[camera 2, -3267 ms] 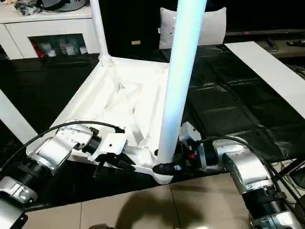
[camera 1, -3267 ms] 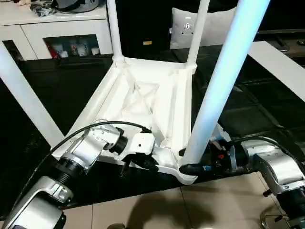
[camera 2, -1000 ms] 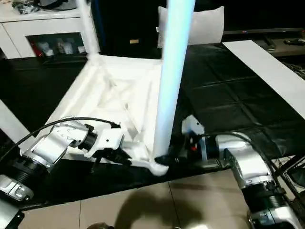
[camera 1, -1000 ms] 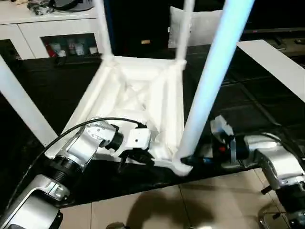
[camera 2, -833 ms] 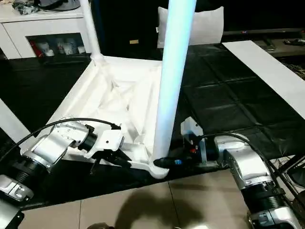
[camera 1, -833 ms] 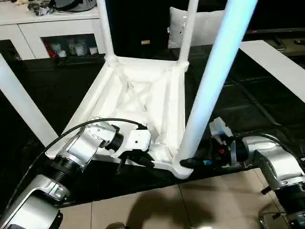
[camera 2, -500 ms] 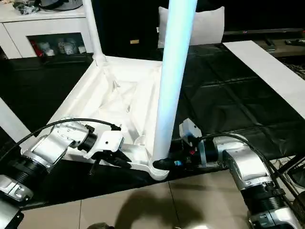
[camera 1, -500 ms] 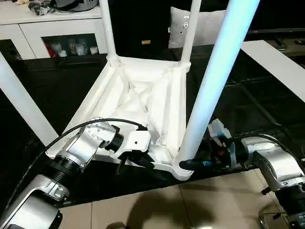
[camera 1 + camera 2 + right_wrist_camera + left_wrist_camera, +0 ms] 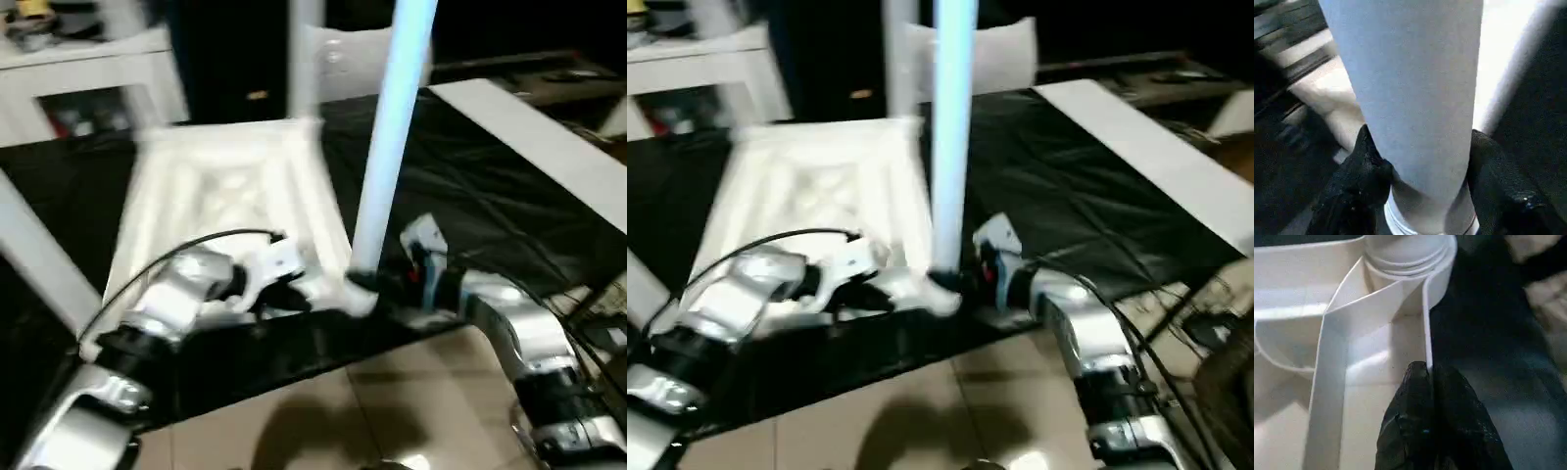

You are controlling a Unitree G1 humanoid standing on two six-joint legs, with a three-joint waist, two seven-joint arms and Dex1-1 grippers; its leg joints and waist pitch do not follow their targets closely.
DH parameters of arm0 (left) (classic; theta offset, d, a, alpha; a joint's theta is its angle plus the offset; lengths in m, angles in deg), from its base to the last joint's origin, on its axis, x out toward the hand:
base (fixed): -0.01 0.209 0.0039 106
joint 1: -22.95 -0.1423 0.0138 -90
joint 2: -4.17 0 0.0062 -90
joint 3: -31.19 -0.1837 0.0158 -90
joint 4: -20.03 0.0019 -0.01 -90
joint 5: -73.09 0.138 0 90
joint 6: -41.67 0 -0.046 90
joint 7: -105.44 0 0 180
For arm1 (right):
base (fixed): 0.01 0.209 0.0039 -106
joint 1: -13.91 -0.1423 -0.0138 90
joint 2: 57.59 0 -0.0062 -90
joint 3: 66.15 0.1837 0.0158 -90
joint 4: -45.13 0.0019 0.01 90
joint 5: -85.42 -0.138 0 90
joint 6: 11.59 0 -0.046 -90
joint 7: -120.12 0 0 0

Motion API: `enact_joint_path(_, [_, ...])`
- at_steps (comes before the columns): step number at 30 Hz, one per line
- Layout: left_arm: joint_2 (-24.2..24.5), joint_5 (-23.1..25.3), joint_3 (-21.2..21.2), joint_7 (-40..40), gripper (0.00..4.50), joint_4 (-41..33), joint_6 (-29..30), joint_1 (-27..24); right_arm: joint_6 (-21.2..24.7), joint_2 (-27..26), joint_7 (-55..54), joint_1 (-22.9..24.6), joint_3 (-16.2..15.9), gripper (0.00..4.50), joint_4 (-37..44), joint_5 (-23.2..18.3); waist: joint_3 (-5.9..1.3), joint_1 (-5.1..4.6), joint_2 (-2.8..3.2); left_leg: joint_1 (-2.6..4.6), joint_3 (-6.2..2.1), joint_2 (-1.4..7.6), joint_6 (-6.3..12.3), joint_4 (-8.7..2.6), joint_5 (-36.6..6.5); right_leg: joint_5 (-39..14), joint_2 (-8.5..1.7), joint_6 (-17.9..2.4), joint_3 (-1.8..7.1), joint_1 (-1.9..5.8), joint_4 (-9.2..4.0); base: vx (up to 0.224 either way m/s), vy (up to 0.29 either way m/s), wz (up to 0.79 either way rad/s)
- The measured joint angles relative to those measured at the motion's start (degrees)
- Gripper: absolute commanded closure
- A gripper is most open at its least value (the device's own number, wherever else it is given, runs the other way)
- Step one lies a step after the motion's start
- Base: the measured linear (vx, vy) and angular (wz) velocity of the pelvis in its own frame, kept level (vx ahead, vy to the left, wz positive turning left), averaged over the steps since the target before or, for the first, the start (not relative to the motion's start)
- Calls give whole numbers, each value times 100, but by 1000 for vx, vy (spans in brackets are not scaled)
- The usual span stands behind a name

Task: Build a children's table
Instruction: Rotate leg to tighten

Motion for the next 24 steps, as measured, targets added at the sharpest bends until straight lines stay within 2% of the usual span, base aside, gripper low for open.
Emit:
enact_joint_path(4, [-485,289,0,-802,450,163,271,179,-124,-426,-1062,-221,256,250,-334,214,0,-13,0,0,-1,-1,0,0,0,0,0,0,-1,-2,0,0,0,0])
enact_joint_path(5, [-541,304,-3,-895,450,176,278,191,-192,-470,-1159,-225,314,195,-378,218,-1,-9,2,-1,-1,-1,1,-1,0,1,0,0,-1,-5,0,0,0,0])
enact_joint_path(7, [-598,306,-4,-933,450,176,298,196,-259,-467,-1176,-223,325,182,-397,226,-2,5,3,-9,-1,-1,2,-1,-1,2,0,-1,0,-2,0,0,0,0])
enact_joint_path(10, [-705,263,-114,-888,450,118,251,197,-324,-371,-1186,-192,316,146,-438,288,-8,116,13,-12,1,-6,8,-5,-5,46,-3,-11,11,-10,-1,18,-1,4])
enact_joint_path(12, [-680,249,-122,-821,450,108,187,197,-337,-335,-1060,-126,318,128,-338,266,-9,188,16,-25,5,-3,11,-22,-8,52,0,-23,11,-16,0,27,-2,6])
enact_joint_path(17, [-471,186,-158,-626,450,167,-201,195,-525,-28,-540,77,298,89,-188,159,-7,239,20,-41,5,-2,10,-38,-7,43,2,-21,8,-25,-1,0,0,0])
enact_joint_path(20, [-228,82,-168,-261,450,183,-493,150,-752,491,316,345,105,63,-19,26,-5,310,23,-36,6,-3,10,-30,-7,43,-2,-21,8,-26,-1,0,0,0])
enact_joint_path(24, [36,-1,-188,160,450,232,-819,132,-785,886,1139,525,-2,30,336,-164,-2,340,27,-37,6,-3,10,-23,-7,47,-3,-20,9,-26,-2,0,0,0])
